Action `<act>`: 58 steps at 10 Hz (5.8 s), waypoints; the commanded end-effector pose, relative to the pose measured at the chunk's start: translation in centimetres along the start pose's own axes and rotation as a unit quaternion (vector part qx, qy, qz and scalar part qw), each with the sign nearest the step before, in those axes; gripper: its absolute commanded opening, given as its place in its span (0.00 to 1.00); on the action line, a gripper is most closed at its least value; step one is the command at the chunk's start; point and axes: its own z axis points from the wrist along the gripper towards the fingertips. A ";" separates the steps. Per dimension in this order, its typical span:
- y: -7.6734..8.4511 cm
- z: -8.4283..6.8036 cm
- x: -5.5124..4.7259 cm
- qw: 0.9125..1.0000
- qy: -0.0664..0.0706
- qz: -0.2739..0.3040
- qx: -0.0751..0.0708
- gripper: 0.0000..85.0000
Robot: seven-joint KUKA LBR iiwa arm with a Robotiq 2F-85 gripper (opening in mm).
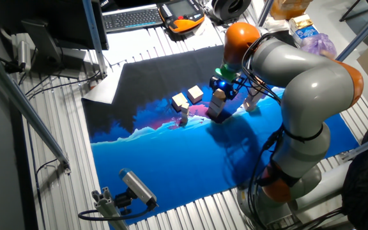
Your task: Stack the blocks in a vertical line of five
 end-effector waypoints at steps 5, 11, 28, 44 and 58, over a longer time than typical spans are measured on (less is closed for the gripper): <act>0.0 0.1 0.1 1.000 -0.004 0.005 0.002 0.60; 0.1 0.0 0.0 1.000 -0.009 0.012 0.003 0.80; 0.9 -4.8 -3.4 0.996 0.079 -0.051 -0.005 0.00; 2.9 -4.0 -2.9 0.989 0.130 -0.018 -0.061 0.20; 1.9 -4.5 -3.4 0.989 0.094 -0.102 -0.050 0.00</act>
